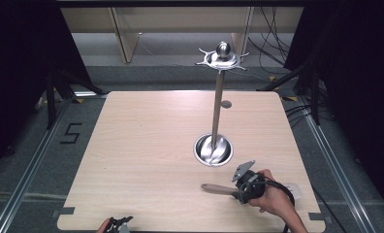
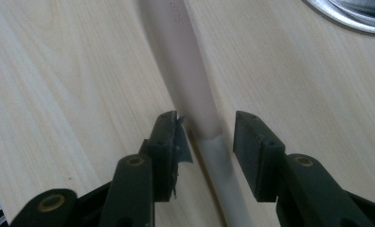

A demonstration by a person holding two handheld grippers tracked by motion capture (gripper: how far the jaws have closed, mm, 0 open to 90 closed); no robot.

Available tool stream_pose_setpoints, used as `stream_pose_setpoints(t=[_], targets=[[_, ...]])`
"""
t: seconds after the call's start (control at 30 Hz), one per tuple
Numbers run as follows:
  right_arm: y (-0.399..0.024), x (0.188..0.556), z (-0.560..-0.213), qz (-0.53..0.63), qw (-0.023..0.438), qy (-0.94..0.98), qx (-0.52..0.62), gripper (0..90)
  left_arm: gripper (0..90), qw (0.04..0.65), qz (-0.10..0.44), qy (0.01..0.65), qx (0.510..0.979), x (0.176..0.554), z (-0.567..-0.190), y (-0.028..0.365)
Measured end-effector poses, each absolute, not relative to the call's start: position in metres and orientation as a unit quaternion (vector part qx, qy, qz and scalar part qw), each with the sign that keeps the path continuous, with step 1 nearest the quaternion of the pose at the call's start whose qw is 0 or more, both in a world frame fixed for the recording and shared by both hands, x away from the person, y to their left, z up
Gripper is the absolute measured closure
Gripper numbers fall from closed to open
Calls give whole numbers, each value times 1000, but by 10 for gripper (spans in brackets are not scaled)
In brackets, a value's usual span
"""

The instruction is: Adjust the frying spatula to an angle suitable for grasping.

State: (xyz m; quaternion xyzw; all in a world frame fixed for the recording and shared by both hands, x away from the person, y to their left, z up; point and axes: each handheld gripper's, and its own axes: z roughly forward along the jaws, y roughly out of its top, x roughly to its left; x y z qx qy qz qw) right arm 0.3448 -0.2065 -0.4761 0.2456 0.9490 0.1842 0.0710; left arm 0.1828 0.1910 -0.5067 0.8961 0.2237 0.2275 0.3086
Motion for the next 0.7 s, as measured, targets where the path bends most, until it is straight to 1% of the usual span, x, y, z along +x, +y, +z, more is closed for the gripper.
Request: stream_pose_setpoints(t=[0.03,0.2,0.27,0.3,0.37,0.57,0.7], targets=[[-206,346,-476,183,61,949,248,622,150,310,228,226,895,183,-507,191],[-200,351,-477,162,54,956,238,627,150,300,239,222,897,183,-505,192],[-196,355,-479,153,44,962,222,646,150,301,233,220,898,183,-506,192],[-195,355,-479,149,35,959,239,656,150,300,235,218,898,183,-506,191],[-195,357,-478,145,39,961,232,660,150,299,239,220,897,183,-505,191],[-195,362,-476,127,24,966,224,681,150,299,234,218,899,182,-504,192],[-194,363,-475,113,22,970,216,692,150,298,233,216,900,182,-504,191]])
